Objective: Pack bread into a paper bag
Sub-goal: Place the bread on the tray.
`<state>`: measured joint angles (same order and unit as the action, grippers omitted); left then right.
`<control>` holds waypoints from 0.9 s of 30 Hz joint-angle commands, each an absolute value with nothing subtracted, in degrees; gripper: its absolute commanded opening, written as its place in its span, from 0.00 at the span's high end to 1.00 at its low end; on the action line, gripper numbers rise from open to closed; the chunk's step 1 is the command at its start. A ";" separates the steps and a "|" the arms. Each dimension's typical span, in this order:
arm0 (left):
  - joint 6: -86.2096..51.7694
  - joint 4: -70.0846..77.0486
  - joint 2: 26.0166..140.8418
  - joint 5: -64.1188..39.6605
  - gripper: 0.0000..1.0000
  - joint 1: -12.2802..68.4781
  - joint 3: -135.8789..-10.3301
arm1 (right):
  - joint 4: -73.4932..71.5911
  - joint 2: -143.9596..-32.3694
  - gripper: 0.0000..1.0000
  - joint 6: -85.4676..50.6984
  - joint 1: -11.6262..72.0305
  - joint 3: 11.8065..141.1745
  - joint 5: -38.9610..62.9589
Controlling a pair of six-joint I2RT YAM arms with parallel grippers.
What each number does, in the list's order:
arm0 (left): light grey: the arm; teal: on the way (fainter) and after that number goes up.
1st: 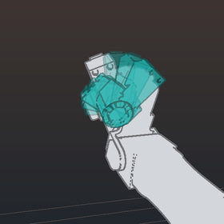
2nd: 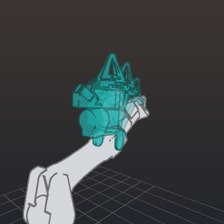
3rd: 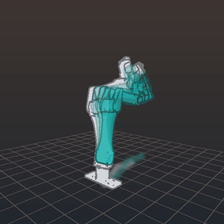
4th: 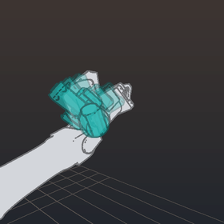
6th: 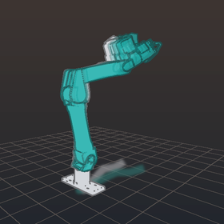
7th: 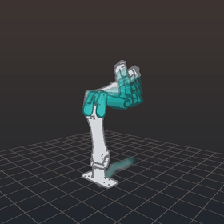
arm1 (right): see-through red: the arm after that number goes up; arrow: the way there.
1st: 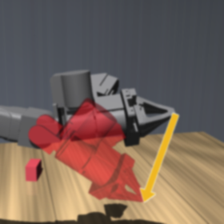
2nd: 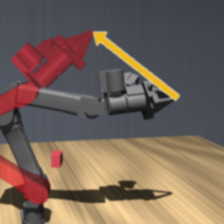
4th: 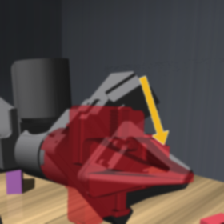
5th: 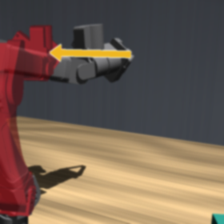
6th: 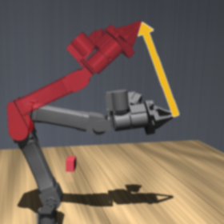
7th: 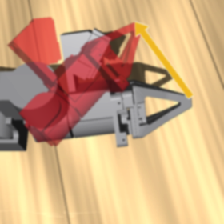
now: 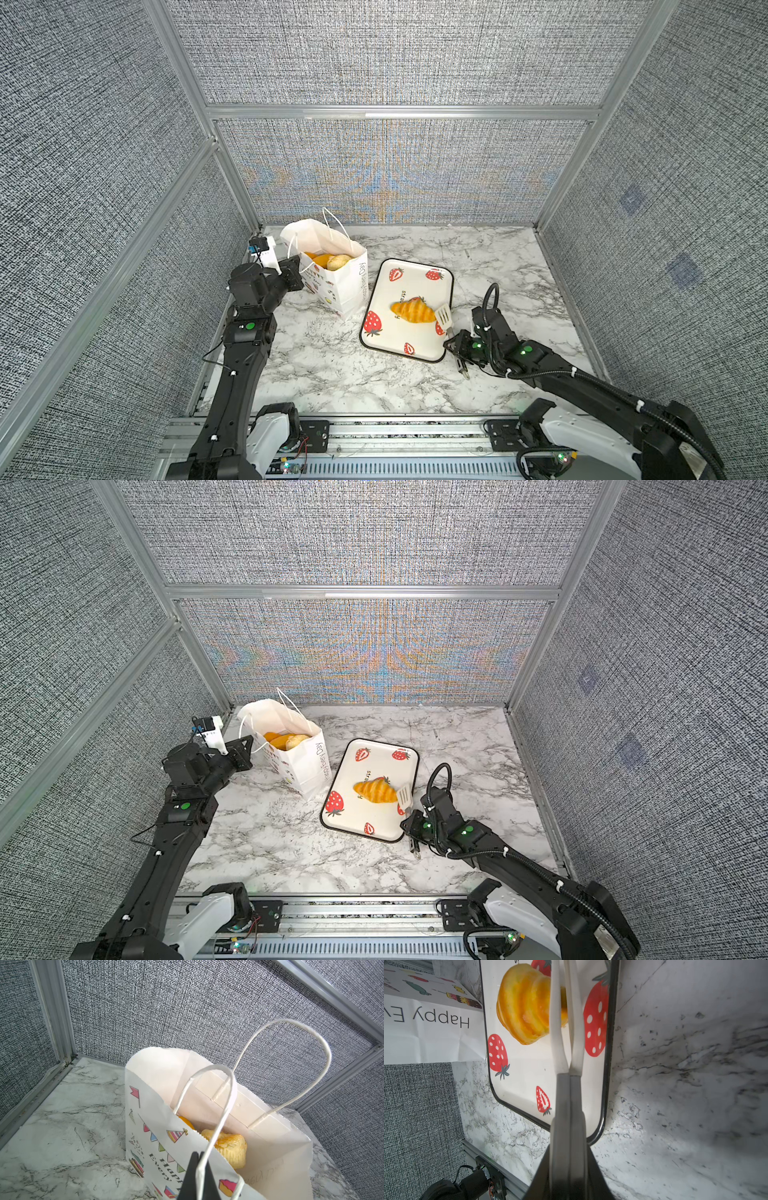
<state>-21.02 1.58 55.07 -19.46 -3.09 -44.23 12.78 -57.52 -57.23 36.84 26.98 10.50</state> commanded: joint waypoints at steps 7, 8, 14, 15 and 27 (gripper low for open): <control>-20.66 2.92 54.87 -19.86 1.00 -3.10 -44.10 | 11.24 -57.84 0.69 -58.18 40.70 27.16 9.69; -20.66 2.90 54.78 -19.86 1.00 -3.10 -44.12 | 11.39 -57.85 0.68 -58.18 41.06 27.14 9.62; -20.75 2.90 54.80 -20.00 1.00 -3.08 -44.08 | 12.07 -57.67 0.63 -60.12 43.36 26.94 8.71; -20.75 2.90 54.84 -19.95 1.00 -3.09 -44.09 | 12.07 -57.74 0.63 -60.26 43.78 26.85 8.49; -20.83 2.90 54.68 -19.96 1.00 -3.10 -44.01 | 16.36 -61.07 0.63 -54.36 48.51 32.39 6.73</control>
